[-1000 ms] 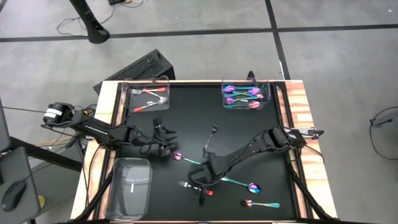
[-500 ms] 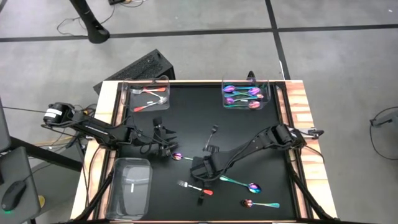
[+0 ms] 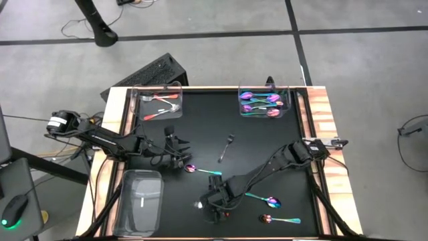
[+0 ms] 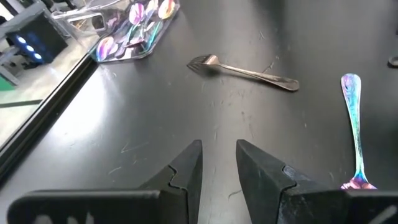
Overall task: Sort silverware by color (type)
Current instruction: Put the orange fork into top left transparent bin
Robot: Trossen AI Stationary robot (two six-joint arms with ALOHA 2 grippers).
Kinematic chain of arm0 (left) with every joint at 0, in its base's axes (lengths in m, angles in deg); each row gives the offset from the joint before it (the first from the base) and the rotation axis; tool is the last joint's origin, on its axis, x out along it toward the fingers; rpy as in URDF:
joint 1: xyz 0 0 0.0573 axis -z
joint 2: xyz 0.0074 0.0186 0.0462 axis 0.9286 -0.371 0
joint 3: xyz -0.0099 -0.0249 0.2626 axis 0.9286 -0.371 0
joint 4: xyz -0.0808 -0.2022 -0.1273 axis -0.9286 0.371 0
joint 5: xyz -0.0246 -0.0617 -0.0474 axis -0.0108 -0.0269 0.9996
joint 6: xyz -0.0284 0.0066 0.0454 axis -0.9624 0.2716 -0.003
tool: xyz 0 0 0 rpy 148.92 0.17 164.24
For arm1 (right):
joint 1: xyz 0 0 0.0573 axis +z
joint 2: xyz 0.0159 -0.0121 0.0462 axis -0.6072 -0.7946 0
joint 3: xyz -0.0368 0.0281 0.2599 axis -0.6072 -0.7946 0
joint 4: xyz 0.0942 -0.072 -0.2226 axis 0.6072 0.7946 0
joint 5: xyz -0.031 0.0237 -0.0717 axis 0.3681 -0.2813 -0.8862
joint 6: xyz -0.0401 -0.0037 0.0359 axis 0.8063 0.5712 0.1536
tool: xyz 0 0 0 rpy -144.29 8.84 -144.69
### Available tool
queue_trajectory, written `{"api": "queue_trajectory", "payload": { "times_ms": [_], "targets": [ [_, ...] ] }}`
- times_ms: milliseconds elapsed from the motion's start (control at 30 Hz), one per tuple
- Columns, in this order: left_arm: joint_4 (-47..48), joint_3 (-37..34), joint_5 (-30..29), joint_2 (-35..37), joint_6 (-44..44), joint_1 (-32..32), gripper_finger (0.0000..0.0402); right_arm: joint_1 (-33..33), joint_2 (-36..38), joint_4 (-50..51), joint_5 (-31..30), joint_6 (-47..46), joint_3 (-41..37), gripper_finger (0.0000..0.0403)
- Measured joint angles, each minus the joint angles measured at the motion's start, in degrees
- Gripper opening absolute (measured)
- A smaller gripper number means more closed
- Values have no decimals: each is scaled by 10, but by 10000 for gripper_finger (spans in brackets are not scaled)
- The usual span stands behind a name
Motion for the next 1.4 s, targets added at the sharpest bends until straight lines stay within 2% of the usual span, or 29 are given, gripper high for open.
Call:
{"api": "queue_trajectory", "payload": {
  "times_ms": [133, 367, 467, 600, 767, 900, 1133, 1400],
  "targets": [
    [0, 0, 0, 0, -1, 0, 86, -9, -2, 17, 6, -21, 0, 220],
    [-2, 0, 0, 0, -3, -1, 86, -12, 14, 62, -11, -49, -2, 152],
    [1, 0, 0, 0, -3, -1, 86, -12, 31, 62, -11, -44, -6, 141],
    [-1, 0, 0, 0, 3, -1, 87, -2, 51, 27, 6, -6, -2, 157],
    [-1, 0, 0, 0, 6, -1, 87, 7, 21, -16, 72, 11, -6, 211],
    [-6, 0, 0, 0, 7, -1, 87, 6, 23, -50, 76, 36, -2, 241],
    [-19, 0, 0, 0, 7, -1, 87, 7, 22, -103, 82, 130, -3, 240],
    [-19, 0, -1, 3, 22, -1, 87, 7, 22, -116, 88, 196, -3, 239]
  ]
}}
